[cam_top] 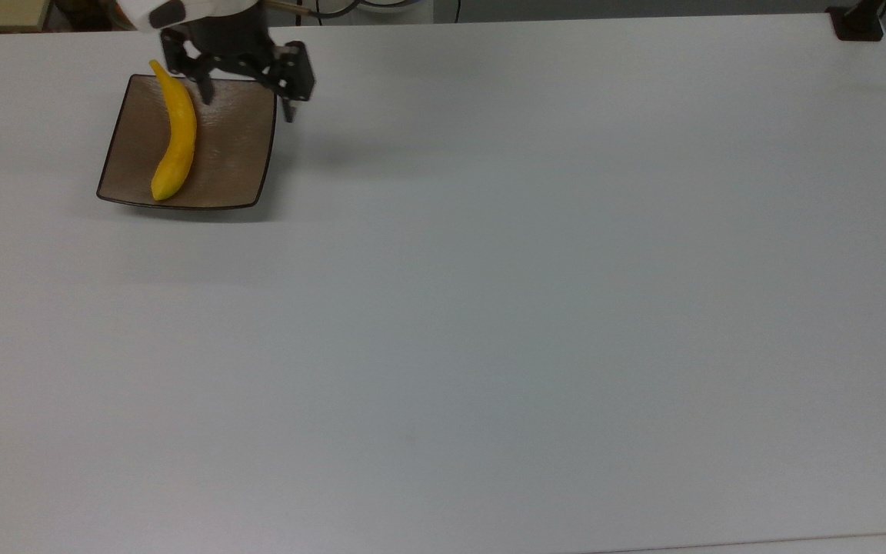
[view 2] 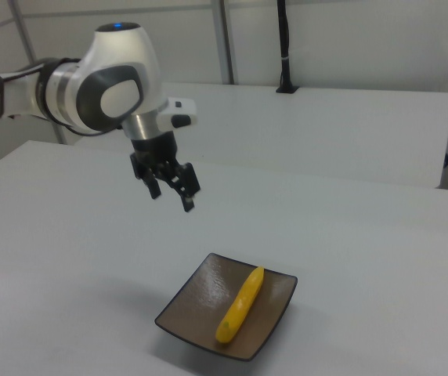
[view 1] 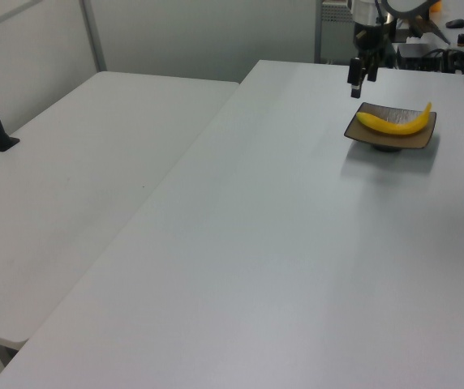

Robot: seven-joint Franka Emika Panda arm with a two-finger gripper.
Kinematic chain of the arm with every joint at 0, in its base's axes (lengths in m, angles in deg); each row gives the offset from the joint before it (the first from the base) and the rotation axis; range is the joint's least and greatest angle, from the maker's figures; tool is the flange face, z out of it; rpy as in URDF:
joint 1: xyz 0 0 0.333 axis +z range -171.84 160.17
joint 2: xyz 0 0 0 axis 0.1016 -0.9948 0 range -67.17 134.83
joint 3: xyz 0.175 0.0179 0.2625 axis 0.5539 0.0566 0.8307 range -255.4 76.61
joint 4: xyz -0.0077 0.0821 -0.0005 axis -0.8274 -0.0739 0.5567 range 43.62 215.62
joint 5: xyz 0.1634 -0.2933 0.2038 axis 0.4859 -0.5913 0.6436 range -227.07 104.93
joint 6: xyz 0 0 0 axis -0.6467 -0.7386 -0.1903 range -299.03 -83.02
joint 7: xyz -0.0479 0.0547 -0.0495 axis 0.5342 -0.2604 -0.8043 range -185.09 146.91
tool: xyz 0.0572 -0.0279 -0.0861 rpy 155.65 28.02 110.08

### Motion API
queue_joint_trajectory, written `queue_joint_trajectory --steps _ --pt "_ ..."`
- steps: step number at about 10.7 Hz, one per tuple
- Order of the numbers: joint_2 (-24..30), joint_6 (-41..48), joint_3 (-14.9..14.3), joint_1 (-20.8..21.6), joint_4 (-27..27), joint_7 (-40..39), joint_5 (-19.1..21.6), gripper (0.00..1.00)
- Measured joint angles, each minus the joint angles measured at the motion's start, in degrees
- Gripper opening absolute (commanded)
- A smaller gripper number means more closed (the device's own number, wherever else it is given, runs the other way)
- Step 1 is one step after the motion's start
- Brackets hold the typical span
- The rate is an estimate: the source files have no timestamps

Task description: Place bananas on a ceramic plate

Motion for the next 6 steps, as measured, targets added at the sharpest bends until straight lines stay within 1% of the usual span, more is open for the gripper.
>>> queue_joint_trajectory --steps 1,2,4,5,6 --pt "0.01 0.0 1.87 0.11 -1.09 0.39 2.25 1.0" --pt "0.02 0.0 4.25 0.22 -1.91 2.01 3.29 1.0" --pt "-0.05 0.0 9.96 0.72 -2.25 5.33 3.38 1.0" --pt "-0.23 0.01 11.95 1.16 -2.08 5.63 3.32 1.0" --pt "-0.45 0.46 13.14 2.02 -1.79 5.65 2.26 1.0"
